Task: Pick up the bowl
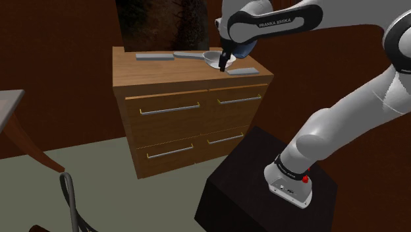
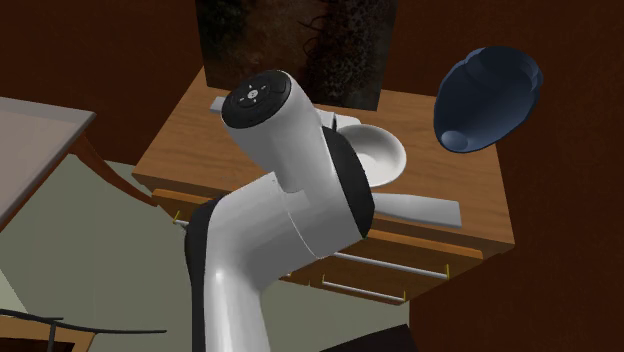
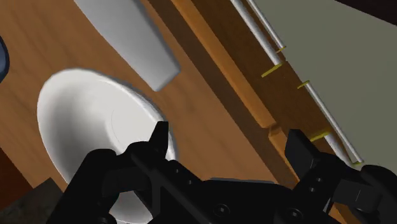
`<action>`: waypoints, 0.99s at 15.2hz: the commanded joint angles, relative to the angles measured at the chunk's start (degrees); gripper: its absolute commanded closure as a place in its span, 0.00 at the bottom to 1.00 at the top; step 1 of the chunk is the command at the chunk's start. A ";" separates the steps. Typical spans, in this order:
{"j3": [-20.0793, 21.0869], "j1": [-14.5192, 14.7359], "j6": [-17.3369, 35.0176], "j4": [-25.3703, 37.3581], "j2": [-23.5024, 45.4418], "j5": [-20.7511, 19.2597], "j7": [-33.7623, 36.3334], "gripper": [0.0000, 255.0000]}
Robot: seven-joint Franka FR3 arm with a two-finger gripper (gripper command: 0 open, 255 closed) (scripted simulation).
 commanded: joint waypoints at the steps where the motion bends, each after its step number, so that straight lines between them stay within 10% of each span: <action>1: 0.22 -0.59 1.80 2.68 3.73 -3.21 -0.30 0.00; 6: 0.43 -1.56 4.79 9.80 12.27 -10.58 -0.61 0.00; 15: 0.22 -1.82 9.59 6.21 14.08 -12.51 2.38 0.00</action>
